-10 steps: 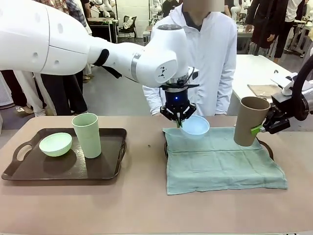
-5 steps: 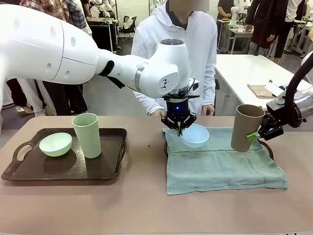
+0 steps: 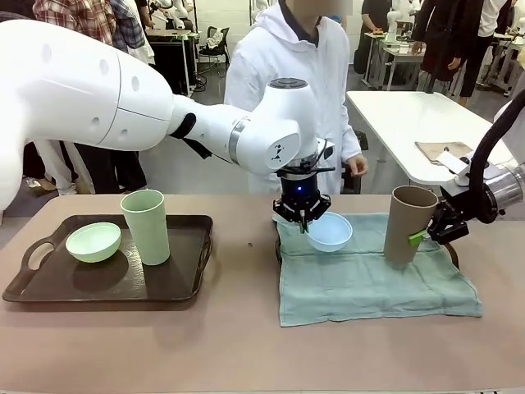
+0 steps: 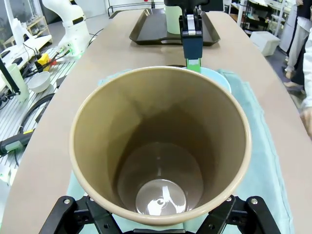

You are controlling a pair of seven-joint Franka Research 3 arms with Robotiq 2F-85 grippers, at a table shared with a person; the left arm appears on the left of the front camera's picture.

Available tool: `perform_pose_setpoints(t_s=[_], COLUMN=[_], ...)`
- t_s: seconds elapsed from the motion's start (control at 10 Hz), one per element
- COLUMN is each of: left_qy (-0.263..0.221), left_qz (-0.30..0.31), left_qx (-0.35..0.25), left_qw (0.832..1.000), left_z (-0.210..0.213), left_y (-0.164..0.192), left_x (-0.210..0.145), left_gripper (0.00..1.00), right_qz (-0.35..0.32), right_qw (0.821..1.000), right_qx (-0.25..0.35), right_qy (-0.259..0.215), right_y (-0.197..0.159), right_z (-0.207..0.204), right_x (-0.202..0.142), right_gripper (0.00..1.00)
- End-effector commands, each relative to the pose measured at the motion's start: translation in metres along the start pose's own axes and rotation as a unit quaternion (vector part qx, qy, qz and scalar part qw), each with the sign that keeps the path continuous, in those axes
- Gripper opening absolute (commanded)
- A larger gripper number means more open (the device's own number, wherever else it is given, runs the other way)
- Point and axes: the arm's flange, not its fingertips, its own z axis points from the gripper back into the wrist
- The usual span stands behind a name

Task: Set up a tray with a mat and arrange the tableware.
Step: Place the Picnic Bowl and Reusable plastic cup back onto the Handle tray in front of the human's position.

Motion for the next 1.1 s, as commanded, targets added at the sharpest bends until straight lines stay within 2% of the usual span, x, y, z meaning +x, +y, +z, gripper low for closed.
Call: perform_pose_setpoints(t_s=[0.0,0.4,0.5,0.6,0.7,0.8,1.0], left_qy=[-0.005,0.007,0.009,0.013,0.013,0.018,0.016], left_qz=[0.015,0.014,0.015,0.018,0.016,0.013,0.0], left_qx=[-0.013,-0.017,-0.015,-0.012,-0.011,-0.008,-0.018], left_qw=[1.0,1.0,1.0,1.0,1.0,1.0,1.0], left_z=[-0.005,-0.014,-0.013,-0.013,-0.012,-0.007,0.008], left_y=[0.001,0.001,0.0,0.0,0.0,0.001,0.007], left_x=[0.001,0.004,0.004,0.003,0.002,0.0,-0.004], left_gripper=[0.04,0.04,0.23,0.64,0.83,1.0,1.0], right_qz=[0.012,0.009,0.006,0.004,0.005,-0.002,-0.015], right_qw=[1.0,1.0,1.0,1.0,1.0,0.999,0.994], right_qx=[-0.014,-0.016,-0.016,-0.016,-0.016,-0.021,-0.038], right_qy=[-0.007,-0.004,-0.005,-0.004,0.001,0.031,0.103], right_y=[-0.008,-0.012,-0.011,-0.011,-0.01,-0.008,-0.001], right_z=[-0.002,-0.003,-0.002,-0.002,-0.001,0.002,0.017], right_x=[-0.003,-0.009,-0.009,-0.01,-0.008,-0.004,0.002], right_gripper=[0.85,0.85,0.93,1.0,1.0,1.0,1.0])
